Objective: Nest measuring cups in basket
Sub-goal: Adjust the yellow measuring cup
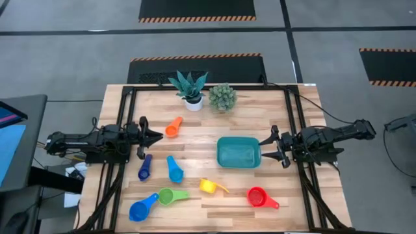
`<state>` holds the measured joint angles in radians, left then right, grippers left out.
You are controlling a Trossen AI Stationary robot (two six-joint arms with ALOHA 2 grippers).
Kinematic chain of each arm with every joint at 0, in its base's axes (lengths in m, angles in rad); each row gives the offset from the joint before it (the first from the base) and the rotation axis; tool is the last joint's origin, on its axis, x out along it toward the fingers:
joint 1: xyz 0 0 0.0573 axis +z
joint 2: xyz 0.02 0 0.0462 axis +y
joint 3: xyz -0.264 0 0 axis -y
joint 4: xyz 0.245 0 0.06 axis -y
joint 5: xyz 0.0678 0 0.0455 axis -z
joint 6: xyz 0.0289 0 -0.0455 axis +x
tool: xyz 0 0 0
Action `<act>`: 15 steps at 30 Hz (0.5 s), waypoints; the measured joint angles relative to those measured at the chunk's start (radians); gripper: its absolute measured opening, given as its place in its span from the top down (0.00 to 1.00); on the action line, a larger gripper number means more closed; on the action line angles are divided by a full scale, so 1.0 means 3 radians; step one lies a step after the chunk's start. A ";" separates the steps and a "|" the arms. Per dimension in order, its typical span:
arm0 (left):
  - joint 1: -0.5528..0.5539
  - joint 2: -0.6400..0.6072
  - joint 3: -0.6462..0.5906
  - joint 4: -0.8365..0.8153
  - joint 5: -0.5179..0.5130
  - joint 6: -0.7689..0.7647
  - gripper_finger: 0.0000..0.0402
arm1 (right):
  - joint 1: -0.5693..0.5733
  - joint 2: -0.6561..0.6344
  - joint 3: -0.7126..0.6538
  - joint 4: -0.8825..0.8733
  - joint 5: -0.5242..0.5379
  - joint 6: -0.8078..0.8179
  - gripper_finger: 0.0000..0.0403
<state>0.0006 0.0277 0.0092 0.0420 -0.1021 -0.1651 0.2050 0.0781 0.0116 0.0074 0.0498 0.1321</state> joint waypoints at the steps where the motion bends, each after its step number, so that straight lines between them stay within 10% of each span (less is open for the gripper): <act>1: 0.0000 0.0000 0.0001 0.0001 -0.0075 -0.0010 0.88 | 0.0000 0.0001 0.0001 0.0000 0.0000 0.0000 0.37; 15: 0.0001 0.0001 0.0001 0.0087 -0.0619 -0.0374 0.88 | 0.0000 0.0001 0.0001 -0.0001 0.0000 0.0000 0.37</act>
<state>0.0008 0.0280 0.0093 0.0681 -0.2879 -0.2774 0.2050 0.0783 0.0120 0.0071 0.0498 0.1320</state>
